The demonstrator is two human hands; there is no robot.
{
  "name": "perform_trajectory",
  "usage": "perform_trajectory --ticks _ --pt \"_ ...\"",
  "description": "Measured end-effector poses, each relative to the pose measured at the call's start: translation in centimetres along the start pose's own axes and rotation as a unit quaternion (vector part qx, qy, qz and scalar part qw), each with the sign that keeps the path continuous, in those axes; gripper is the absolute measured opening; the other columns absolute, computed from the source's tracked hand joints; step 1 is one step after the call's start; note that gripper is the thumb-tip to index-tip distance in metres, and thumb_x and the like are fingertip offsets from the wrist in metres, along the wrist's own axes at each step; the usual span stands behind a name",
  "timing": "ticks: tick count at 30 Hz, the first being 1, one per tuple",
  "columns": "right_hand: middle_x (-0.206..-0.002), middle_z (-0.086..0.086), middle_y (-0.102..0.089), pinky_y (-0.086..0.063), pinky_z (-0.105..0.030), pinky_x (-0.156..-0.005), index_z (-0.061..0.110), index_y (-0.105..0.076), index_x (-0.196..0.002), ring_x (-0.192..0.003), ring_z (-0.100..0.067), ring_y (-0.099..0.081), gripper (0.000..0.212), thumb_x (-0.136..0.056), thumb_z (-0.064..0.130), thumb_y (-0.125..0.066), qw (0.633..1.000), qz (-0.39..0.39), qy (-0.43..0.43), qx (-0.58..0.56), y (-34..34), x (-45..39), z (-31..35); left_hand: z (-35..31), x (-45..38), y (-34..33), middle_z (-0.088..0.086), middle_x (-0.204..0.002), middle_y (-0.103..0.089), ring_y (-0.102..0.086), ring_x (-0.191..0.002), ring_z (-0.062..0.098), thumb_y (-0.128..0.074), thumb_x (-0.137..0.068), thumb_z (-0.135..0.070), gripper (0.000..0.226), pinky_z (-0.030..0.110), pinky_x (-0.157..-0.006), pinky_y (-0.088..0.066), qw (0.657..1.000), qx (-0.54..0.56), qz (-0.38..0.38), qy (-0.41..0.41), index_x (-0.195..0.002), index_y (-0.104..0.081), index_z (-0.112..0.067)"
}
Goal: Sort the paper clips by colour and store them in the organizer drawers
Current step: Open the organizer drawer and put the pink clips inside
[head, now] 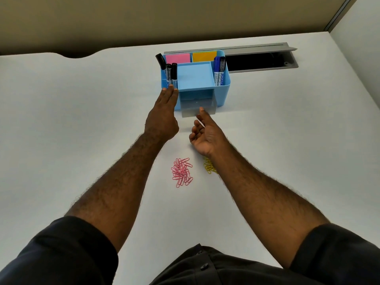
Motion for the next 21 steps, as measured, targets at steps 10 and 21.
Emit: perform_trajectory --ticks 10,21 --pt "-0.098 -0.005 -0.059 -0.045 -0.024 -0.059 0.014 -0.061 -0.108 -0.073 -0.014 -0.051 0.044 -0.077 0.044 -0.072 0.996 -0.005 0.043 0.079 1.9 1.3 0.9 -0.2 0.2 0.7 0.001 -0.160 -0.006 -0.004 -0.147 0.019 -0.058 -0.087 -0.002 0.079 0.034 -0.117 -0.019 0.999 0.037 -0.003 -0.020 -0.149 -0.012 -0.016" --pt "-0.120 -0.007 -0.056 -0.042 -0.031 -0.092 0.014 -0.056 -0.120 -0.108 -0.021 -0.052 0.051 -0.076 0.030 -0.075 0.567 0.117 0.321 0.750 0.1 6.4 -2.4 3.3 11.0 -1.8 0.012 -0.132 -0.050 -0.055 -0.114 0.028 -0.065 -0.081 -0.008 0.051 0.042 -0.097 -0.050 0.991 0.136 0.005 0.017 -0.129 -0.049 -0.012"
Point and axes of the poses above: each hand's wrist, its own x-axis away from the middle knuckle, its own y-axis out of the back of the hand, z = x × y, the point moved 10 cm from there along -x, towards the middle knuckle
